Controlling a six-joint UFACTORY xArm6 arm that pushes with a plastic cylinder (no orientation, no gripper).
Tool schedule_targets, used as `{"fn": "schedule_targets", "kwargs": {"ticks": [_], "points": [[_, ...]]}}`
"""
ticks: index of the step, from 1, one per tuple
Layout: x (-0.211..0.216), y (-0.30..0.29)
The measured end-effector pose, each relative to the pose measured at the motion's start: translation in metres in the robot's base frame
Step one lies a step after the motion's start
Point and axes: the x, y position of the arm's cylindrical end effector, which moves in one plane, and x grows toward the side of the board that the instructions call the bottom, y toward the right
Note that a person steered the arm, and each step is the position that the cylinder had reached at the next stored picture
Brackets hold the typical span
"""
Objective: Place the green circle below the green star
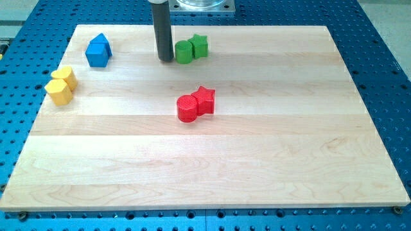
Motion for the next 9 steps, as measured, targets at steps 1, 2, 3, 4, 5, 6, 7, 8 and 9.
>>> {"fn": "schedule_targets", "kwargs": {"ticks": [1, 2, 3, 4, 5, 6, 7, 8, 9], "points": [[0.072, 0.009], [0.085, 0.043], [0.086, 0.043], [0.077, 0.042], [0.037, 0.007], [0.016, 0.021], [-0.026, 0.025], [-0.045, 0.049], [-0.013, 0.054]]}}
